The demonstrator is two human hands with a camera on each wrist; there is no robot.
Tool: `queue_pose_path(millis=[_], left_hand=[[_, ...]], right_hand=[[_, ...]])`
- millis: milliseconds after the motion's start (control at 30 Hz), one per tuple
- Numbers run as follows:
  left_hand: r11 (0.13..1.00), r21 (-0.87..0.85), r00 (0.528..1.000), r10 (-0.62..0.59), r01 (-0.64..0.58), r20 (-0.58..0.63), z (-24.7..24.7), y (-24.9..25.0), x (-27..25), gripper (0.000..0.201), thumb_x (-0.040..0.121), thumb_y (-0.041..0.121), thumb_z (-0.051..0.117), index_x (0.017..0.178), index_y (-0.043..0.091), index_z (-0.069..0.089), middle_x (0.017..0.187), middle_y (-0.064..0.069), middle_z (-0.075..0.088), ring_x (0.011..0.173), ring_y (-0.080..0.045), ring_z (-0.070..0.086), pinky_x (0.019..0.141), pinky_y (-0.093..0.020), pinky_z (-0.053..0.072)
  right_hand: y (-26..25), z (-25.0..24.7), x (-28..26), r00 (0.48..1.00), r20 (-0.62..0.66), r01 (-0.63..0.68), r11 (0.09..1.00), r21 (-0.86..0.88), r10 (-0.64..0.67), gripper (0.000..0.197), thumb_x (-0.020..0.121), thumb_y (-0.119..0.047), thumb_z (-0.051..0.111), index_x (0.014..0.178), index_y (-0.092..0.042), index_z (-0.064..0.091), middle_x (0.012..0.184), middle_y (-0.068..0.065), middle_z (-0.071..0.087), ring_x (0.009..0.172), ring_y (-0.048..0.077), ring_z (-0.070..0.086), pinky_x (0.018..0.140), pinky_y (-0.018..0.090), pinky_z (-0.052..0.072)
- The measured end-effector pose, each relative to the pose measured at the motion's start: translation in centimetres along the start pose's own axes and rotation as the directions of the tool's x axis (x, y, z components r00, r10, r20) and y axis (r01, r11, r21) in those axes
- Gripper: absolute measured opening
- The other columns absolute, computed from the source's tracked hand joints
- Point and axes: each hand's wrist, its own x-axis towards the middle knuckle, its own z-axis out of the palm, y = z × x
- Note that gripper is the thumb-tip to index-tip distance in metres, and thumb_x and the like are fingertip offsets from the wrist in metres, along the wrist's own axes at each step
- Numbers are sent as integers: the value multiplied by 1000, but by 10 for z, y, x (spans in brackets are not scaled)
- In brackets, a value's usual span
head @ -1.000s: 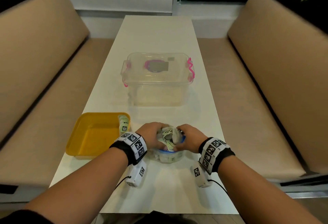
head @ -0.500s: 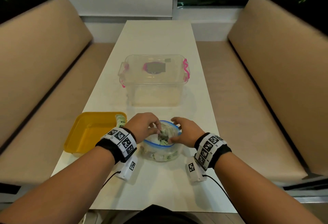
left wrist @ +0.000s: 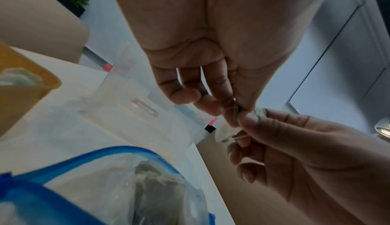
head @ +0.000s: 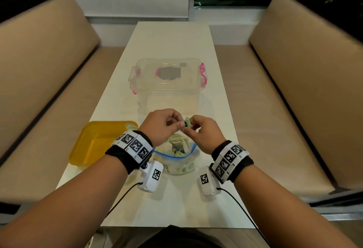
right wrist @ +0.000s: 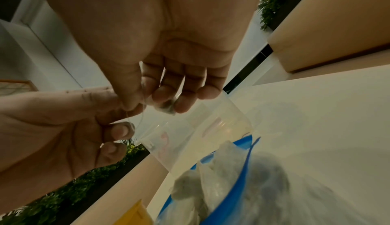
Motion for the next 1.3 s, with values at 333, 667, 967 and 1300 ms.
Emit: queue_pose_path(millis=[333, 667, 967, 1300], left_hand=[[796, 602, 956, -221, 61, 195, 19, -43, 1, 19, 81, 33, 75, 98, 26, 69, 101, 9, 67, 95, -15, 62, 84, -30, 50], [900, 434, 997, 1, -34, 77, -10, -20, 2, 13, 90, 30, 66, 103, 30, 66, 83, 14, 64, 66, -4, 53, 72, -27, 47], [938, 315, 983, 102, -147, 155, -55, 2, -6, 13, 90, 19, 65, 98, 30, 67, 81, 10, 63, 70, -19, 58, 73, -31, 50], [765, 623, 975, 31, -165, 220, -109, 0, -2, 20, 94, 33, 59, 110, 36, 71, 99, 9, 69, 96, -13, 60, 86, -32, 48]], right_hand=[[11, -9, -9, 995, -62, -82, 996, 27, 83, 33, 73, -5, 64, 51, -16, 41, 100, -9, 67, 87, 7, 62, 73, 18, 44], [6, 2, -2, 989, 43, -149, 981, 121, 144, 8, 83, -11, 50, 82, -18, 46, 67, -4, 45, 61, 15, 41, 62, 37, 40], [-27, 28, 15, 973, 215, -129, 973, 192, 87, 16, 85, -13, 56, 72, -15, 65, 72, 2, 63, 72, 15, 56, 79, 40, 47], [-59, 53, 32, 976, 205, -112, 982, 150, 80, 18, 78, -26, 64, 95, -23, 62, 56, -15, 41, 56, 14, 39, 58, 26, 37]])
